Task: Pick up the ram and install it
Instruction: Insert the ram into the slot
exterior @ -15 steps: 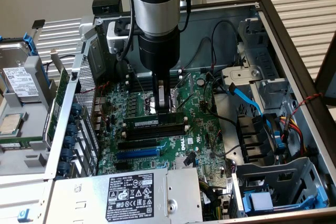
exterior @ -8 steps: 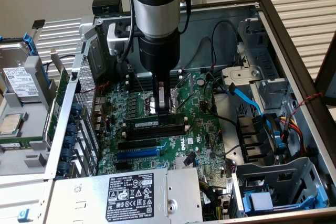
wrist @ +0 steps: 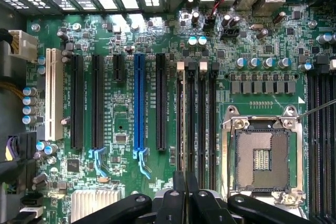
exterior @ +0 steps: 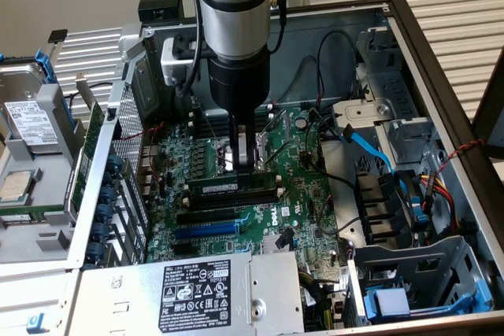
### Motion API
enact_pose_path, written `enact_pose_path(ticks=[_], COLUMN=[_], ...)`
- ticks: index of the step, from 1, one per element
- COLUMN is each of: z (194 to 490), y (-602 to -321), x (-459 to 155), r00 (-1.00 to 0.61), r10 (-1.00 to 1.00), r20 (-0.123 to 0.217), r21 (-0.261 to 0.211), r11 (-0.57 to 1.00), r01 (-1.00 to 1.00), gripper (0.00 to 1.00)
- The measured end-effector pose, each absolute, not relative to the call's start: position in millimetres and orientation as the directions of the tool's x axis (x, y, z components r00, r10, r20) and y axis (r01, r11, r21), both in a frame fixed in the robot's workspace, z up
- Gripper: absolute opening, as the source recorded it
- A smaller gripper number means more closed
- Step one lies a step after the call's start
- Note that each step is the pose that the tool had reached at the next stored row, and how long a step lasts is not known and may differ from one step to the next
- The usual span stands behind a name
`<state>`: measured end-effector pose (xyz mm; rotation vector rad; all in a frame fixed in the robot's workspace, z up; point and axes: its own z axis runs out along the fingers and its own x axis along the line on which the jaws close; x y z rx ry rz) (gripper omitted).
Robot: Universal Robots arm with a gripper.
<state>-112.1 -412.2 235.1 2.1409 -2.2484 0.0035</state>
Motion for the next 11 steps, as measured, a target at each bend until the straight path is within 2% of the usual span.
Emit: enact_pose_path(ticks=[11], z=[233.2], y=[-412.7], x=[-112.7], r00=[-0.049], r10=[-0.998], r20=[0.028], r21=[0.024], r11=[0.049], r01=[-0.998], gripper=[0.12])
